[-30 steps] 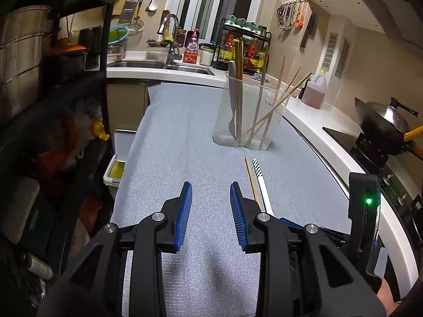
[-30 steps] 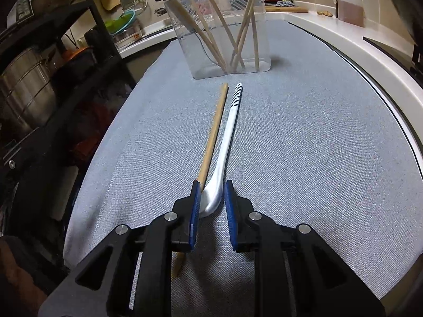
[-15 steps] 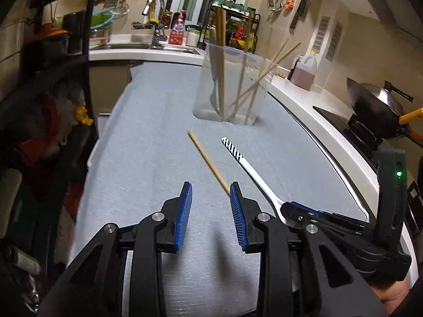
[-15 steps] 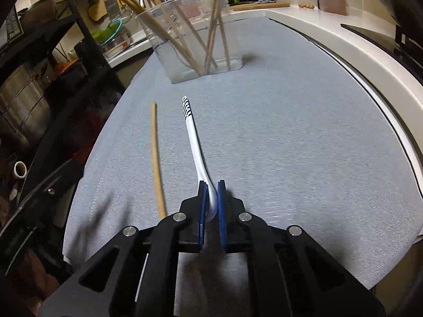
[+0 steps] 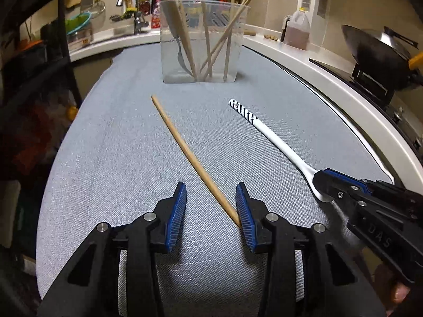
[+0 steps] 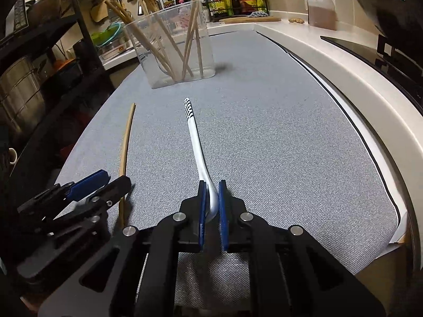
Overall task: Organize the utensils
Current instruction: 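Grasp the last wooden chopstick with the left gripper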
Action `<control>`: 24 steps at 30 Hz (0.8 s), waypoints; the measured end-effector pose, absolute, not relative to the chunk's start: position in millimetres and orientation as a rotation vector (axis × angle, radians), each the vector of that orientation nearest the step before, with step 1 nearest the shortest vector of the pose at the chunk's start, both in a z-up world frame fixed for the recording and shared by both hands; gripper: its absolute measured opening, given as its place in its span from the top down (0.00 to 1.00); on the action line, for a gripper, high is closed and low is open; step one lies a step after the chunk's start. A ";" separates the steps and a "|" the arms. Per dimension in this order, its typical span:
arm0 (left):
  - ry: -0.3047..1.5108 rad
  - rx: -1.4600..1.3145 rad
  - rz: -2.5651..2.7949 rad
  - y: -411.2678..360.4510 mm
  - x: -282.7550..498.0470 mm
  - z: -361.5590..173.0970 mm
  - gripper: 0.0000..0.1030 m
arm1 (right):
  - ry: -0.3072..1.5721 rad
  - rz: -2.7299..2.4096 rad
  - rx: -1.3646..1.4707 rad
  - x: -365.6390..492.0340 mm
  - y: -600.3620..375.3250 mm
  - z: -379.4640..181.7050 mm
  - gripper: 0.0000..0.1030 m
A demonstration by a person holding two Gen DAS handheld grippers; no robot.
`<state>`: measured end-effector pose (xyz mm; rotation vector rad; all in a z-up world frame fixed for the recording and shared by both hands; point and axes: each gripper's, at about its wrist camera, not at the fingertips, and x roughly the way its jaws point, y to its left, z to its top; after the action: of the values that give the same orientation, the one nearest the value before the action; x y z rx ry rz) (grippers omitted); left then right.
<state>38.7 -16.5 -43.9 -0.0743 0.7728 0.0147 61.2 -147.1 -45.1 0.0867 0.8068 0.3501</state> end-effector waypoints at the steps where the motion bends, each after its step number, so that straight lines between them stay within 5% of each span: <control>1: 0.776 -0.060 0.021 -16.5 37.9 -43.4 0.63 | 0.806 0.351 0.085 60.4 -147.1 -45.1 0.89; 6: 0.781 -0.079 0.074 6.3 25.2 -40.0 0.87 | 0.807 0.368 0.073 56.7 -140.6 -47.8 0.86; 24: 0.777 -0.139 0.083 20.7 22.5 -41.4 0.88 | 0.784 0.355 0.031 50.3 -135.7 -48.9 0.85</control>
<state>22.5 20.7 -41.4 -0.1390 0.7773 0.0835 50.3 -135.7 -48.9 0.0314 0.7842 0.3549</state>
